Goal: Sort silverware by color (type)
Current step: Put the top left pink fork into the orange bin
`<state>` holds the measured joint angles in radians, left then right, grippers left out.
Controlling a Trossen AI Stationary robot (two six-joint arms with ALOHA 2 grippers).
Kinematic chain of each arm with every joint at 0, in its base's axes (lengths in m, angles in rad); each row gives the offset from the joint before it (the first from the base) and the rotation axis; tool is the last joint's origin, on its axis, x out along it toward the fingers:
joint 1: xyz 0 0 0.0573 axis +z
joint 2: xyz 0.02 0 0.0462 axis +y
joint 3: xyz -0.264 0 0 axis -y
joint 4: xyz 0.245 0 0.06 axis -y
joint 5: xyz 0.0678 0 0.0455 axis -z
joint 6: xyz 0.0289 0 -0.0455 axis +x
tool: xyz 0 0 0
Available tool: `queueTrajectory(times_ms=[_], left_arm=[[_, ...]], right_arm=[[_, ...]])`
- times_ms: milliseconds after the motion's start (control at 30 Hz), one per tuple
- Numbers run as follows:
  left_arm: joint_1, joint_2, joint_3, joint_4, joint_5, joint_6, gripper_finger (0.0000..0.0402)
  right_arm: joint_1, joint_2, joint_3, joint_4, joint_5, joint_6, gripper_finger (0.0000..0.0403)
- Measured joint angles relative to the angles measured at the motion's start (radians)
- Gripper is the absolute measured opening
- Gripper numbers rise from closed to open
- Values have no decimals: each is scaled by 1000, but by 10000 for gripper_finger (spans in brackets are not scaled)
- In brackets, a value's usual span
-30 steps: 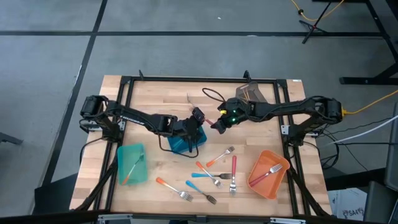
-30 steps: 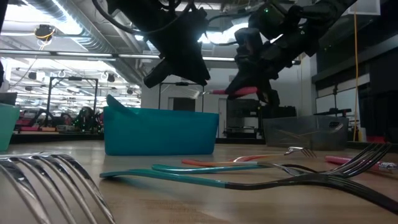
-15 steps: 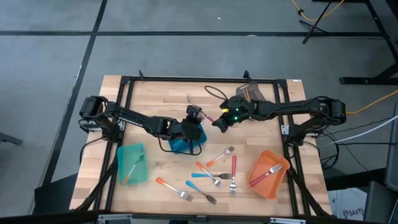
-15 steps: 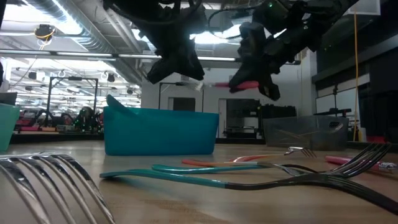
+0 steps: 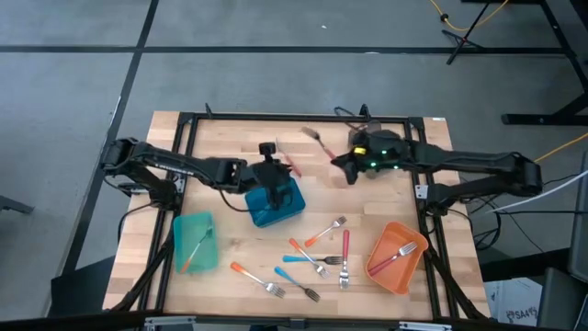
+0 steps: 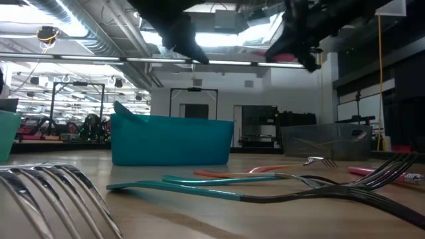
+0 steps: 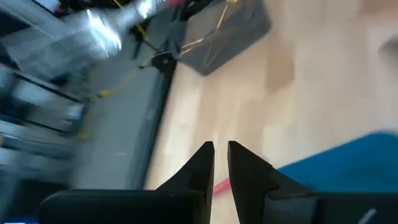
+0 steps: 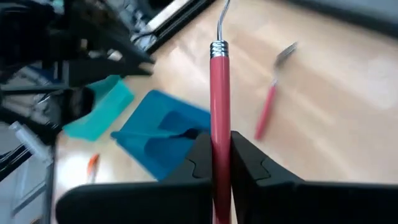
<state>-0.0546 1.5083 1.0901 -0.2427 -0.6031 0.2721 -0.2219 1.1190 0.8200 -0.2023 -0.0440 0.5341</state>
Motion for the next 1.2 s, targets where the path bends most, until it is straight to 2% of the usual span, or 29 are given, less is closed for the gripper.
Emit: queueTrajectory(times_ms=[167, 267, 367, 433, 500, 667, 767, 967, 1067, 1200], left_arm=[[61, -4, -11, 112, 231, -131, 39], [86, 10, -64, 322, 356, -153, 39], [103, 18, -132, 556, 432, -177, 39], [112, 21, -172, 688, 442, -201, 39], [117, 25, -200, 760, 440, -238, 39], [116, 30, -209, 800, 419, -326, 39], [116, 30, -209, 820, 406, -406, 39], [116, 30, -209, 852, 465, -478, 52], [115, 30, -209, 856, 497, -504, 83], [106, 30, -209, 876, 521, -489, 130]], right_arm=[[0, -99, 0, -40, 94, -62, 11], [9, -136, -27, -14, 118, -87, 11], [52, -161, -93, 65, 156, -93, 11], [86, -175, -149, 149, 182, -98, 11], [125, -185, -213, 309, 210, -118, 11], [191, -138, -371, 772, 236, -170, 11], [213, -62, -421, 958, 236, -176, 11], [245, 111, -421, 1151, 218, -259, 11], [243, 188, -404, 1249, 179, -282, 11], [242, 250, -379, 1260, 167, -320, 11]])
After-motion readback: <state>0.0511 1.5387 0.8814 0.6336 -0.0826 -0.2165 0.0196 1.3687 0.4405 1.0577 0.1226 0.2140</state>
